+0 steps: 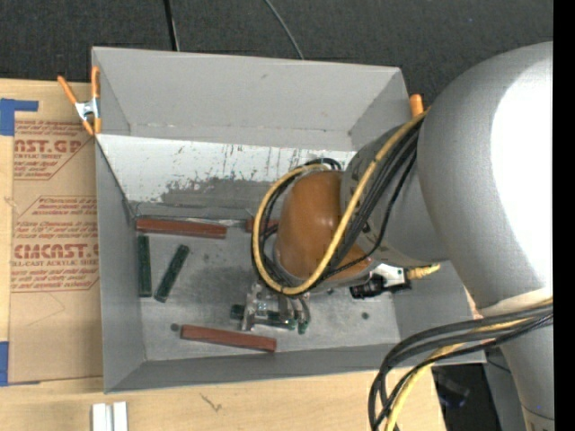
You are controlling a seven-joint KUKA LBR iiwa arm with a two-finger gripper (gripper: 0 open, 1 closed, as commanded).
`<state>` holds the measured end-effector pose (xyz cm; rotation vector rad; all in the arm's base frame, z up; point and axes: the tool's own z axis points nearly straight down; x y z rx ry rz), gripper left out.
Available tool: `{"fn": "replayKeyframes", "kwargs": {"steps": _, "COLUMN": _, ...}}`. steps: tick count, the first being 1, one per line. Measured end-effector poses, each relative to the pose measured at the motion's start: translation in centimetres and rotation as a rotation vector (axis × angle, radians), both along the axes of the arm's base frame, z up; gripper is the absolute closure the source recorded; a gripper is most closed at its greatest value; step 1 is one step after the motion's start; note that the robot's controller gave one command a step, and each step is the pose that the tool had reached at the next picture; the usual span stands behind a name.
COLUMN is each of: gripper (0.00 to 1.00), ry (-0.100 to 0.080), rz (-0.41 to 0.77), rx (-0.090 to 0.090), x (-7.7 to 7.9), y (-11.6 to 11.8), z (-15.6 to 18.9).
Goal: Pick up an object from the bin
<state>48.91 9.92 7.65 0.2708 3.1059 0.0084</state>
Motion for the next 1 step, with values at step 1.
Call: {"fn": "replayKeyframes", "kwargs": {"steps": 1, "gripper": 1.0, "ry": 0.01, "rz": 0.0, "rx": -0.002, "x": -0.19, "y": -0.03, "z": 0.4}}
